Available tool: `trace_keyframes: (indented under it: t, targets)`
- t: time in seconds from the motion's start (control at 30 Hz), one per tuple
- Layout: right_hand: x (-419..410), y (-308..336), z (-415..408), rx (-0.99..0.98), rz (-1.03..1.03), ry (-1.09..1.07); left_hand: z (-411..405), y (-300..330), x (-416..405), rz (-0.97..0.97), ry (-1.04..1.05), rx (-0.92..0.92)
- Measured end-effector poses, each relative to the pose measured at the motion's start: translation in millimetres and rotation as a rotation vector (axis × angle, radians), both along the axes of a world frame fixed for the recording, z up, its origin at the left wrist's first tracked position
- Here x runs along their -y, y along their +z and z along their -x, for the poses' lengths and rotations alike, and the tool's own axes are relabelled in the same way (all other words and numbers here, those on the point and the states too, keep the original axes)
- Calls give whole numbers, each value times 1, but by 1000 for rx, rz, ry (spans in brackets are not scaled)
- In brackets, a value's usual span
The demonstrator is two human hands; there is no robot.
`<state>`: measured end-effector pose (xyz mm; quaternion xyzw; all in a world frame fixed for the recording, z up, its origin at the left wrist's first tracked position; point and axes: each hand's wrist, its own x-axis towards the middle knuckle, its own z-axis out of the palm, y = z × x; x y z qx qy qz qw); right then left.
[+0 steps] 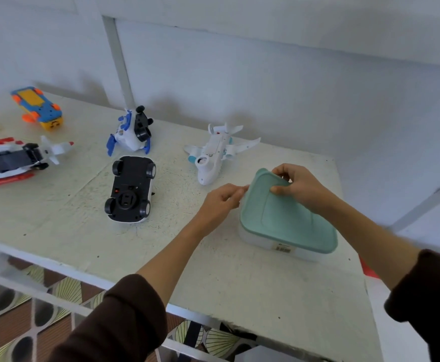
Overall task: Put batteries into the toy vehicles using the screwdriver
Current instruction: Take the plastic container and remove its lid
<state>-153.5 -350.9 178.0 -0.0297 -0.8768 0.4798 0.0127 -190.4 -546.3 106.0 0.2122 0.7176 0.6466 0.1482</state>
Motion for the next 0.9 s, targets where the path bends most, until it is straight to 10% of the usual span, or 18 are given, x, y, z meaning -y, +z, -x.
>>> trace_keyframes:
  t: [0.33, 0.9]
  targets:
    - [-33, 11, -2, -56, 501, 52, -3, -9, -15, -2, 146, -87]
    - [-95, 63, -25, -102, 309, 72, -15, -9, -36, 17, 336, -148]
